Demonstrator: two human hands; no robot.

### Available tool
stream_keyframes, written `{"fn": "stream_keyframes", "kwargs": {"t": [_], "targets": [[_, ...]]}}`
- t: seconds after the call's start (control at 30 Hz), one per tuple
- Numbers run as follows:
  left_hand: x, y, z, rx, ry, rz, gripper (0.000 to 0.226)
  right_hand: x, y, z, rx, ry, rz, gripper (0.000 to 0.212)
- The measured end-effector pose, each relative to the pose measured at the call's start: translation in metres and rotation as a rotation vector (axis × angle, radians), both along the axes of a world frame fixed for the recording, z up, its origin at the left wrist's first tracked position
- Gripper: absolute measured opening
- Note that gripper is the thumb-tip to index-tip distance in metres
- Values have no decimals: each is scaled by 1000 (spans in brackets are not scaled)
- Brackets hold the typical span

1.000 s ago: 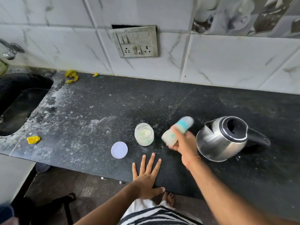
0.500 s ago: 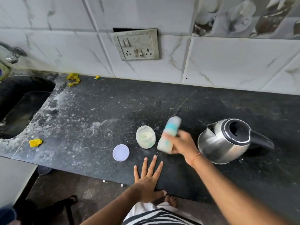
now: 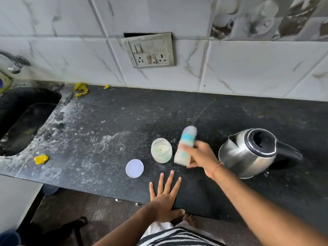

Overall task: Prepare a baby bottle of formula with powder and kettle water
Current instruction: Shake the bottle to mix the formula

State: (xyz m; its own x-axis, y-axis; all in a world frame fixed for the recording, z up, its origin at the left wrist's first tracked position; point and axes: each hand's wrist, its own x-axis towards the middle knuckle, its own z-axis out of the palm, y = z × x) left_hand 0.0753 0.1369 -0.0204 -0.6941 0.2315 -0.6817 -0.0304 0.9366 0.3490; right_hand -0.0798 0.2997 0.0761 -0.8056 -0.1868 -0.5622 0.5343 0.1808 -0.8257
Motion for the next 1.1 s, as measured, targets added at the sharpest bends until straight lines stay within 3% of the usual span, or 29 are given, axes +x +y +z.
{"fn": "stream_keyframes", "kwargs": {"t": [0.07,0.2,0.3,0.4,0.5,0.63,0.77,0.87,0.97,1.1], "targets": [[1,-4,1,2,-11,-18,117,18,-1,3,114,33,296,46],[5,-9,-5,43,38,-18,115,22,-1,13,-40,1,81,35],[8,-17,0,109,25,-6,110,30,-3,26,-139,-39,97,34],[-2,-28,18,418,-17,163,89,41,-1,28,-175,-45,167,33],[-15,-28,49,917,-93,597,72,49,7,31,-184,-3,190,30],[-34,-11,101,1188,-181,839,75,59,7,35,-48,85,185,45],[-62,8,133,1155,-107,916,45,65,5,37,229,242,252,32],[-74,21,145,1138,-109,995,44,71,3,39,347,323,240,39],[-77,24,153,1179,-82,1030,53,76,1,43,373,367,201,39],[-74,22,160,1257,-53,947,43,78,-5,54,305,363,224,16]]}}
